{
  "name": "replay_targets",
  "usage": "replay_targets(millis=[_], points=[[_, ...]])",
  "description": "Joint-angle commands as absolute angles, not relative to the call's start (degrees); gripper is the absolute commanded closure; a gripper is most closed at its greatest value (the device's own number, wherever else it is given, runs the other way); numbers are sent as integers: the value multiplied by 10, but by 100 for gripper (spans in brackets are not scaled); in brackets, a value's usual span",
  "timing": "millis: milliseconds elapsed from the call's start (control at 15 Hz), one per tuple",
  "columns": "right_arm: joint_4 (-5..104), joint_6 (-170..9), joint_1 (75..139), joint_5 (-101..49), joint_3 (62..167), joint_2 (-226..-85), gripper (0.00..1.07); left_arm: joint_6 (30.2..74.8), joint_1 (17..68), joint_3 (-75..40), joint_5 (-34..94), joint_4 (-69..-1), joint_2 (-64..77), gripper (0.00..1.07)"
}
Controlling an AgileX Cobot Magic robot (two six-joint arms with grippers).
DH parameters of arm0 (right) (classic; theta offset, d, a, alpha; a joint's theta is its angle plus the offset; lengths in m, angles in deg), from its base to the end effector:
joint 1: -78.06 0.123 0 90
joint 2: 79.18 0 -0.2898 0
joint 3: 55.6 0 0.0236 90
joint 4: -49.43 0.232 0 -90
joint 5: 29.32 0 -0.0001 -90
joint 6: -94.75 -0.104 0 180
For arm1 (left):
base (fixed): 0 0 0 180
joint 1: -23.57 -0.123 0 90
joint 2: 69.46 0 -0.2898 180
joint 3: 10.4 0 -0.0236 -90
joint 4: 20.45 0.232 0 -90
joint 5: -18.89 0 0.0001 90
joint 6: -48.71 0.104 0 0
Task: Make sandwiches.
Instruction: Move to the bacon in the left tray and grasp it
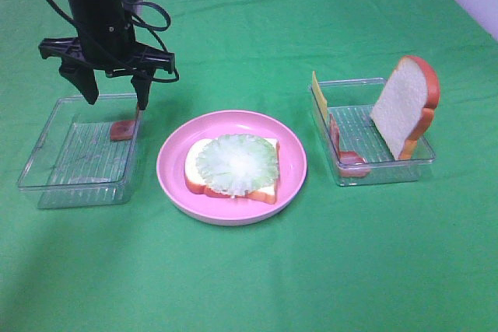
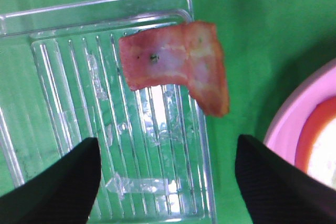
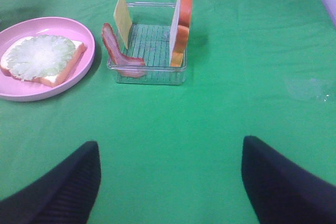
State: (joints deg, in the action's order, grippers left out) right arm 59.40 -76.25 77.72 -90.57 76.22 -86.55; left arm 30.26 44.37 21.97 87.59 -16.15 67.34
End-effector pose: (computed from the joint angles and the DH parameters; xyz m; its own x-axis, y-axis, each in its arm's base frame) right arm -0.0173 0.0159 0.2650 -0.4345 -0.0692 -0.8980 -0.1621 0.9868 0.0023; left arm 0.4272 -0.1545 0.1834 -0.9886 0.0656 -0.1355 0.0619 0.9976 0.0313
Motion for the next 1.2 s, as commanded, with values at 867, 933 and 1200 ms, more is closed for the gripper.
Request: replay_targets(millis=[867, 933, 1200], points=[[595, -763, 774, -901, 762, -858, 37, 292, 443, 220, 803, -167, 681, 54], [595, -763, 774, -901, 762, -858, 37, 292, 443, 220, 802, -167, 681, 54], [595, -763, 774, -901, 762, -858, 37, 292, 443, 220, 796, -167, 681, 54]])
